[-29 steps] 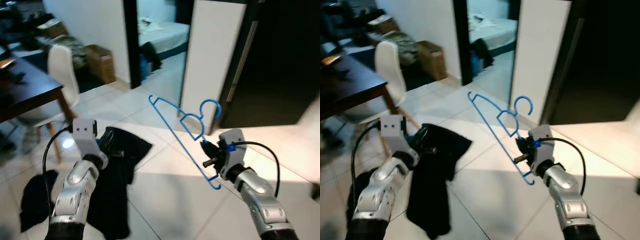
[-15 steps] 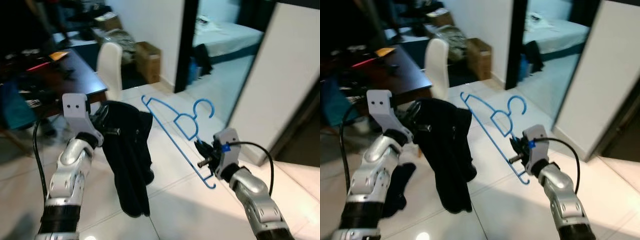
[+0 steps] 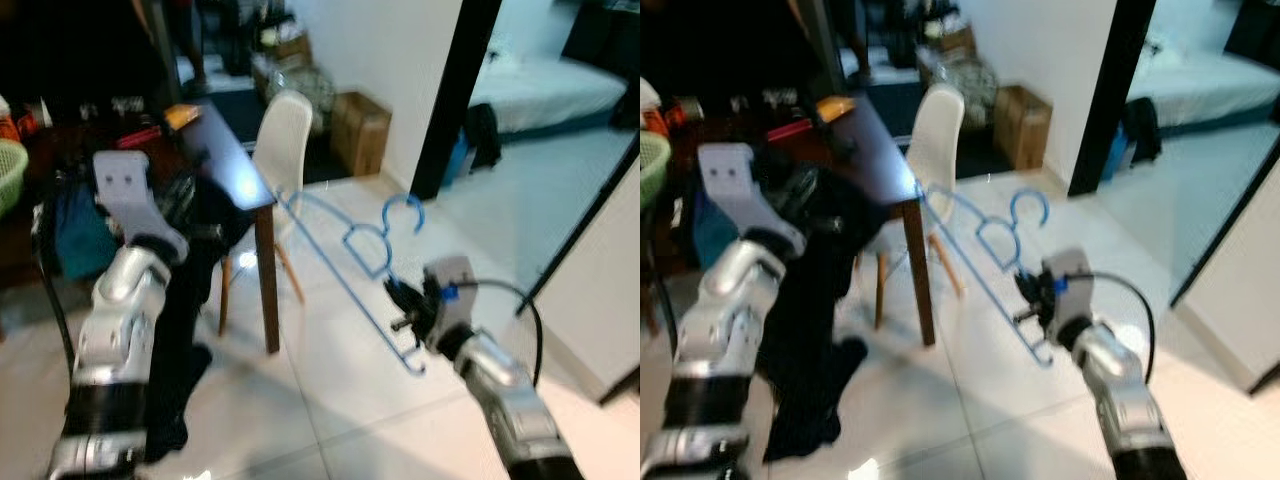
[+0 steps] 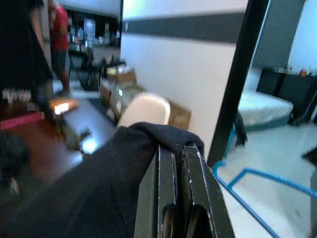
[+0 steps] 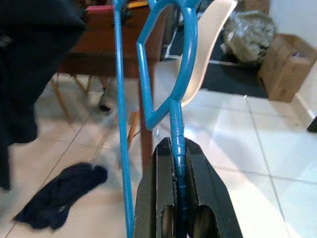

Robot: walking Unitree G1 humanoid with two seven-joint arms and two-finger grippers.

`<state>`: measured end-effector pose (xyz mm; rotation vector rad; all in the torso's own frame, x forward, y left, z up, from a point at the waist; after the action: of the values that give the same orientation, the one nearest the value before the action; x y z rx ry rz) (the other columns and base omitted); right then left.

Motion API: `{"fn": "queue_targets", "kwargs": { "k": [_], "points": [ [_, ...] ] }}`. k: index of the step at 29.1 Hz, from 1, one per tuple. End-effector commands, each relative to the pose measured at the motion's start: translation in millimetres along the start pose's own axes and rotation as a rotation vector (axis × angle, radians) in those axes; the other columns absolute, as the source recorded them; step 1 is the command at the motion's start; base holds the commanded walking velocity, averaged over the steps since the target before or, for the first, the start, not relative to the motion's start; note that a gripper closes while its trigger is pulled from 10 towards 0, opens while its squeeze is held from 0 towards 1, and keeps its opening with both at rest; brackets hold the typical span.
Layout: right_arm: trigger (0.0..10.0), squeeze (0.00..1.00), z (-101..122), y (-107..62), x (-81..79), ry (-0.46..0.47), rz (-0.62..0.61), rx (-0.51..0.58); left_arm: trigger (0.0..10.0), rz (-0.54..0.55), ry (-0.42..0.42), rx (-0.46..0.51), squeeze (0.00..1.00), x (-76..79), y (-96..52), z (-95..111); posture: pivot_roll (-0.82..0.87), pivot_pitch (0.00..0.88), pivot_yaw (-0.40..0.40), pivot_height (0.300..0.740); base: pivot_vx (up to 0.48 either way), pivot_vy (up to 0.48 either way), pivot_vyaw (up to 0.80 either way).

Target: Hang hanger

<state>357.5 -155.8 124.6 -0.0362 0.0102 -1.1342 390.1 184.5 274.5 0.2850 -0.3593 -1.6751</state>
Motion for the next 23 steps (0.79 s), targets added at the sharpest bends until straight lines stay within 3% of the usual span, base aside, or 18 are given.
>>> {"fn": "queue_targets", "kwargs": {
  "k": [1,5,10,11,13,15,16,17,19,20,23],
  "points": [
    [10.0,0.0,-0.9,2.6,-6.2,0.023,0.013,0.0,10.0,-0.022,0.002,0.058,0.0,-0.3,4.6,20.1,-0.04,0.0,-0.003,0.74,0.48,0.0,0.0],
    [10.0,0.0,-0.8,2.6,-6.4,0.022,0.013,-0.001,10.0,-0.032,0.009,0.085,0.0,1.8,9.1,30.6,-0.04,0.0,-0.003,0.74,0.48,0.0,0.0],
    [10.0,0.0,-1.7,1.5,-7.0,0.022,0.015,-0.002,10.0,-0.041,0.034,0.19,0.0,1.8,21.0,70.9,-0.04,0.0,-0.008,0.74,0.48,0.0,0.0],
    [10.0,0.0,-1.7,1.5,-7.0,0.022,0.015,-0.002,10.0,-0.041,0.034,0.19,0.0,1.8,21.0,70.9,-0.04,0.0,-0.008,0.74,0.48,0.0,0.0],
    [10.0,0.0,-2.2,1.1,-7.2,0.023,0.017,-0.003,10.0,-0.031,0.102,0.277,0.0,-5.9,29.0,107.2,-0.04,0.0,-0.008,0.74,0.48,0.0,0.0],
    [10.0,0.0,-2.2,1.1,-7.2,0.023,0.017,-0.003,10.0,-0.031,0.102,0.277,0.0,-5.9,29.0,107.2,-0.04,0.0,-0.008,0.74,0.48,0.0,0.0],
    [10.0,0.0,-2.2,1.1,-7.2,0.026,0.017,-0.003,10.0,0.076,0.195,0.353,0.0,-41.4,35.3,144.2,-0.04,0.0,-0.008,0.74,0.48,0.0,0.0],
    [10.0,0.0,-2.3,0.9,-7.4,0.026,0.017,-0.003,10.0,0.116,0.216,0.372,0.0,-54.1,35.2,154.2,-0.03,0.0,-0.006,0.74,0.48,0.0,0.0],
    [10.0,0.0,-2.3,0.9,-7.4,0.026,0.017,-0.003,10.0,0.116,0.216,0.372,0.0,-54.1,35.2,154.2,-0.03,0.0,-0.006,0.74,0.48,0.0,0.0],
    [10.0,0.0,-2.1,0.3,-7.5,0.025,0.016,-0.002,10.0,0.223,0.28,0.367,0.0,-82.8,31.9,161.8,-0.04,0.0,0.0,0.74,0.48,0.0,0.0],
    [10.0,0.0,-1.7,-0.3,-7.2,0.019,0.012,-0.002,10.0,0.303,0.309,0.317,0.0,-104.8,27.7,152.8,-0.04,0.0,0.0,0.74,0.48,0.0,0.0]
  ]
}}
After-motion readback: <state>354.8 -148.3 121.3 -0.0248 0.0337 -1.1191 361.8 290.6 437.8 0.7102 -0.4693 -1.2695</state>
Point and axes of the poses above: a point about 5 cm out from each wrist's last joint towards the gripper, its own y axis pointing out of the wrist towards the gripper, its own z axis along the axis of the wrist's last joint, x = y × z, the point moved 6 cm from there along y, pointing out of the wrist towards the gripper, and after that the axes turned 4 degrees about y, right-handed, at the moved point
